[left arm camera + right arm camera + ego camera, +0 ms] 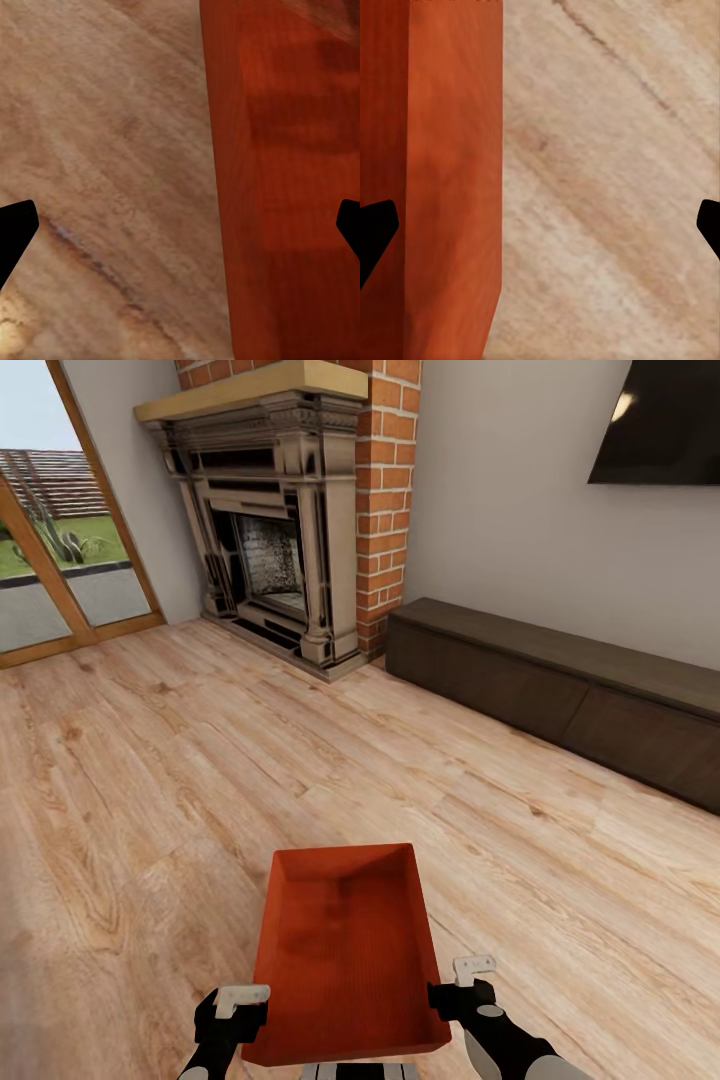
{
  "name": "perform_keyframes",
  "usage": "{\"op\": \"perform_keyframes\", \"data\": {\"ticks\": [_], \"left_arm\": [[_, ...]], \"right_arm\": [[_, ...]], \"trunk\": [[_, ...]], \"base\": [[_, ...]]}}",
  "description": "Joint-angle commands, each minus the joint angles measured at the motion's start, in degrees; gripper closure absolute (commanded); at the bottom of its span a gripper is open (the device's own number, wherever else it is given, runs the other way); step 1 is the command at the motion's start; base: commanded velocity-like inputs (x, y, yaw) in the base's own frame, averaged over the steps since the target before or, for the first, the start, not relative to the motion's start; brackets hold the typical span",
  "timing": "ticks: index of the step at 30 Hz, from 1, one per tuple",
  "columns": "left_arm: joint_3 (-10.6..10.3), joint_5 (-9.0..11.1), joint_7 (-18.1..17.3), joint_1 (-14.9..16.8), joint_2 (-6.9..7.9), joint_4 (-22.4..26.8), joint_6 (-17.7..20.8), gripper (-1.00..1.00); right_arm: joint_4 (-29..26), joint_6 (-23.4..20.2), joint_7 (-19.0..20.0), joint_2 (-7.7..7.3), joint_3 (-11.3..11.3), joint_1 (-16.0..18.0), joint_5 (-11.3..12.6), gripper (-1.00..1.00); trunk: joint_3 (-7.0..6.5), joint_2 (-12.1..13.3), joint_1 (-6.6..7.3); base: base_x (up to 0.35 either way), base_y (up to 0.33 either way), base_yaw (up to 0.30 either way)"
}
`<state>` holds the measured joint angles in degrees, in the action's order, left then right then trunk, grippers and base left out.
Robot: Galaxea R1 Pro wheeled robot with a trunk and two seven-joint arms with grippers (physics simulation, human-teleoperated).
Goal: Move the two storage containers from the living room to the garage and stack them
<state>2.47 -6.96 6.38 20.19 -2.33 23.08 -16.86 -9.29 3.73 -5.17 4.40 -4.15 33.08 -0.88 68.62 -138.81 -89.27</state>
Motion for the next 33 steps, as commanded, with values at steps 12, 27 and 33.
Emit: {"op": "perform_keyframes", "data": {"ticks": [12, 27, 33], "left_arm": [[0.3, -0.6, 0.2, 0.0, -0.05, 0.0, -0.2, -1.0], [0.3, -0.6, 0.2, 0.0, -0.05, 0.0, -0.2, -1.0], [0.3, -0.6, 0.2, 0.0, -0.05, 0.0, -0.2, -1.0]], "right_arm": [[0.1, 0.1, -0.4, 0.0, -0.4, 0.0, -0.1, -1.0], [0.1, 0.1, -0.4, 0.0, -0.4, 0.0, -0.1, -1.0], [0.1, 0.1, -0.4, 0.0, -0.4, 0.0, -0.1, -1.0]], "trunk": [[0.94, -2.0, -1.09], [1.3, -2.8, -1.53], [1.65, -3.6, -1.97]], "base": [[0.0, 0.0, 0.0], [0.0, 0.0, 0.0], [0.0, 0.0, 0.0]]}}
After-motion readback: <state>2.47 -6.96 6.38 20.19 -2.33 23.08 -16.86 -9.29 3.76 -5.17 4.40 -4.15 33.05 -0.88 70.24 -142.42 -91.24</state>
